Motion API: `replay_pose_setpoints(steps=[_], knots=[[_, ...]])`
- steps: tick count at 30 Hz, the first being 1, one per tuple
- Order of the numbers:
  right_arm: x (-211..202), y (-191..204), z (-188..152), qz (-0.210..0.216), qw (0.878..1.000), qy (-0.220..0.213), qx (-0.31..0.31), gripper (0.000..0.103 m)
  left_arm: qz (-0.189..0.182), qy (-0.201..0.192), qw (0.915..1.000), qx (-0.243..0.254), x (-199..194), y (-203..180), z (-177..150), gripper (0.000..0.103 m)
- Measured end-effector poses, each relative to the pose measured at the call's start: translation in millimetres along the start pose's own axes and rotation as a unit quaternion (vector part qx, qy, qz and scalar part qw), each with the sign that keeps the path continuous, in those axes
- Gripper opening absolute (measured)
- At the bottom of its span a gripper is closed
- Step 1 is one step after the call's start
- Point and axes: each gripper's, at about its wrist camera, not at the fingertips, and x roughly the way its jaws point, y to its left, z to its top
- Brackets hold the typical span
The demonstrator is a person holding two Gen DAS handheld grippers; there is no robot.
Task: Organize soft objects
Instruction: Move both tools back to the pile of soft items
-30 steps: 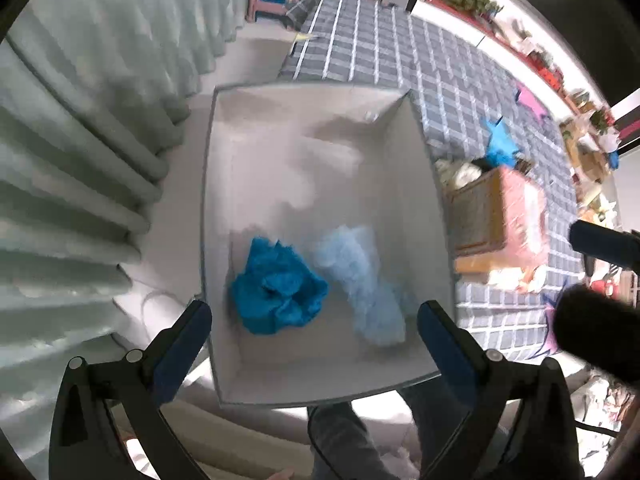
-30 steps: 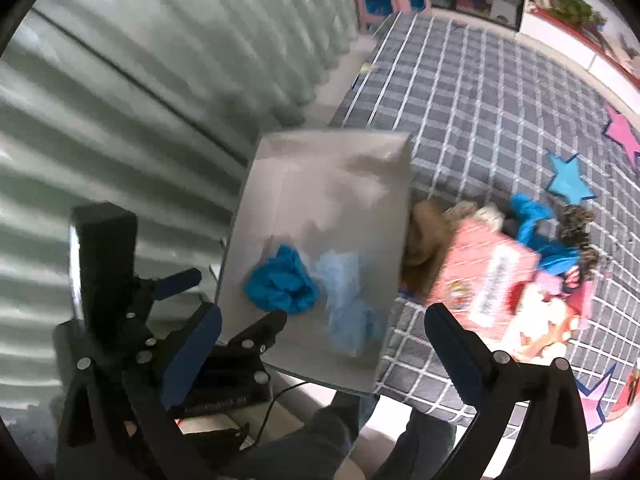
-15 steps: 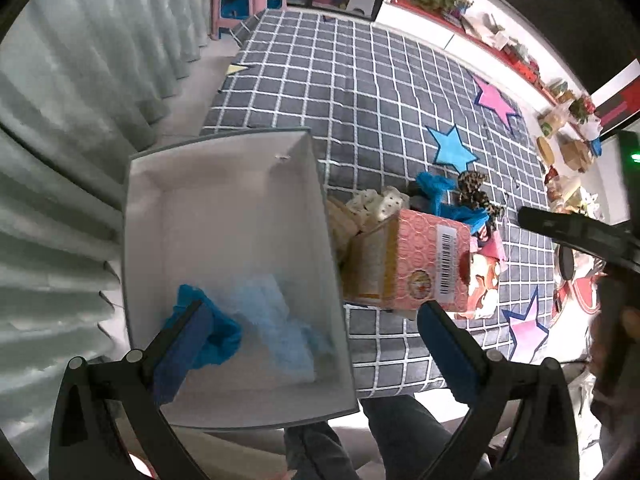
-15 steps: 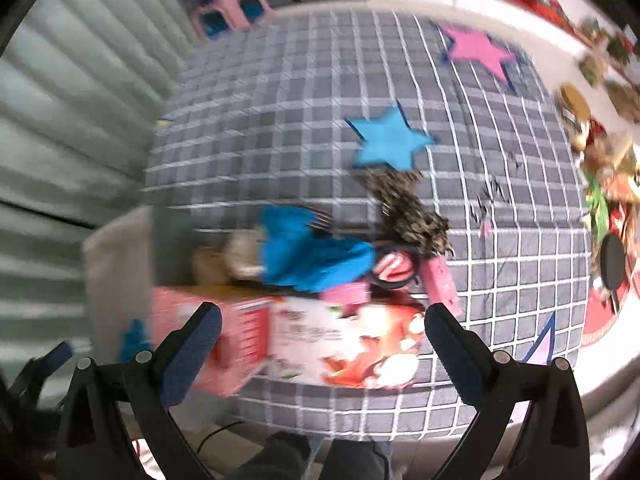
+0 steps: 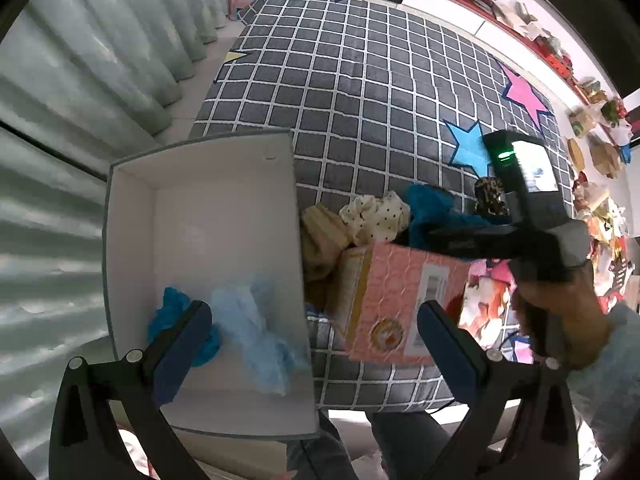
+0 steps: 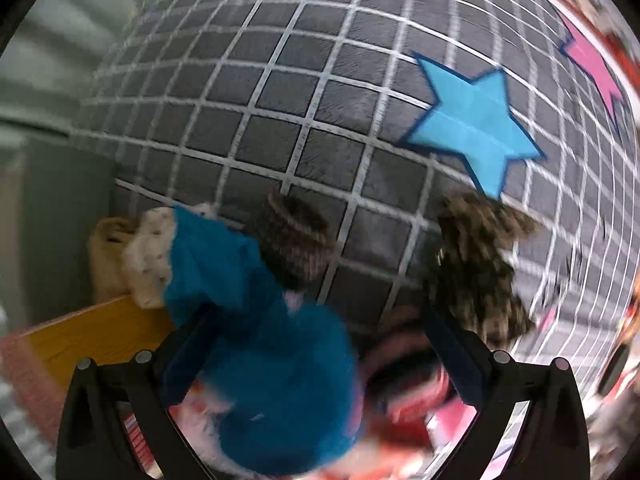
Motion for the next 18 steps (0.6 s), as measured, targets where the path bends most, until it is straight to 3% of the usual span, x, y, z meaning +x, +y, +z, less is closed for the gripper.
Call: replay_pose_setpoints(steps=[4,8,13,18], knots=[[4,4,17,-0.024,0.999,-0.032,-0.036,0.102,0.009,0.001,1.0,0.0,0,-14,11,0.103],[-3,-19,39,-0.035,0.998,-0.058,-0.015,0.102,0.015,0.002,0.9999,0.005,2,-28,22,0.103],[-13,-82,55,-0.074,0.993,-0.083,0.048,0.102,0.017,0.0,0.9998,0.011,3,-44,34,0.103],[-24,-155,35,-0.083,0.982,-0.095,0.138,0.102,0.015,-0.007,0.9997,0.02,4,-59,44,0.103]])
